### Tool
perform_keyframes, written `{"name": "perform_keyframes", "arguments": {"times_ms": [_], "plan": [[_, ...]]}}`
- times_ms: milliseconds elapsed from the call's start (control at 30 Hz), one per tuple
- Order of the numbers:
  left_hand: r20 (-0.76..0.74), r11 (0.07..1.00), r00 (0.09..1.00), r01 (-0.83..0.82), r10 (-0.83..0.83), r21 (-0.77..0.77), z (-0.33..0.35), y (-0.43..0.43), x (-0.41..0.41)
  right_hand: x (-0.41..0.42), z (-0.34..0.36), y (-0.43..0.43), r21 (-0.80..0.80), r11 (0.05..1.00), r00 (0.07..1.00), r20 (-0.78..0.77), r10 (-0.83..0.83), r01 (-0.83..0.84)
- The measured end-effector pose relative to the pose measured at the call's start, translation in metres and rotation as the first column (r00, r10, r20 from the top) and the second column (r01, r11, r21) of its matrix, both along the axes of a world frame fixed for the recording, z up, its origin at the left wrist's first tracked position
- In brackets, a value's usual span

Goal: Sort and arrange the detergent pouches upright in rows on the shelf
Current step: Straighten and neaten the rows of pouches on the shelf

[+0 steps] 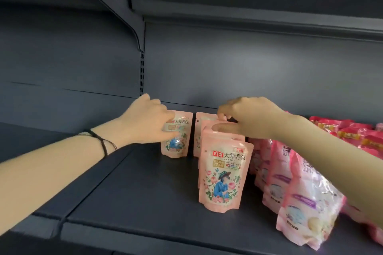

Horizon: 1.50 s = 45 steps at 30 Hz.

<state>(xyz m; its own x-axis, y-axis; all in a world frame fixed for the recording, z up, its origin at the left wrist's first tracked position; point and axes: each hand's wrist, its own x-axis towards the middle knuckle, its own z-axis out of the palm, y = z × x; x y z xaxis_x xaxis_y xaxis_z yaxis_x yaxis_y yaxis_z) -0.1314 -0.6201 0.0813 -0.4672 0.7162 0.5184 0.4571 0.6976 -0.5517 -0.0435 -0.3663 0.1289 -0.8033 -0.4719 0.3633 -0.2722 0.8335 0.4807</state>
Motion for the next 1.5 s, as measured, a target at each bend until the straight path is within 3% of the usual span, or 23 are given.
{"name": "perform_keyframes", "arguments": {"times_ms": [100,267,533,767,933,1067,1167,1300,1500], "plan": [[-0.032,0.992,0.999,-0.039,0.036,-0.116,0.008,-0.018,-0.028,-0.032,0.015,-0.017,0.126,0.991,0.997,0.055,-0.057,0.05],[-0.027,0.996,0.998,-0.052,0.05,-0.075,0.004,-0.038,-0.077,-0.093,0.019,-0.042,0.199,0.977,0.992,0.079,-0.094,0.077],[0.128,0.997,0.991,0.039,-0.047,0.065,-0.002,-0.039,-0.156,-0.185,0.005,-0.056,0.192,0.96,0.944,0.22,-0.244,0.204],[0.208,0.989,0.968,0.122,-0.138,0.089,-0.014,-0.016,-0.197,-0.222,-0.007,-0.052,0.138,0.963,0.885,0.381,-0.267,0.232],[0.438,0.969,0.867,0.185,-0.238,0.162,-0.015,-0.006,-0.202,-0.226,-0.012,-0.051,0.09,0.989,0.887,0.44,-0.142,0.113],[0.567,0.946,0.768,0.158,-0.298,0.284,-0.009,-0.008,-0.199,-0.222,-0.006,-0.051,0.025,0.994,0.886,0.451,-0.11,0.111],[0.618,0.845,0.624,0.136,-0.479,0.517,-0.003,-0.016,-0.191,-0.213,0.001,-0.052,-0.103,0.988,0.912,0.405,-0.063,0.114],[0.508,0.621,0.498,0.081,-0.703,0.779,0.012,-0.025,-0.17,-0.192,0.014,-0.051,-0.33,0.941,0.965,0.261,0.023,0.067],[0.284,0.352,0.47,0.06,-0.835,0.934,0.045,-0.027,-0.111,-0.143,0.037,-0.055,-0.673,0.737,0.984,0.078,0.159,-0.066]]}}
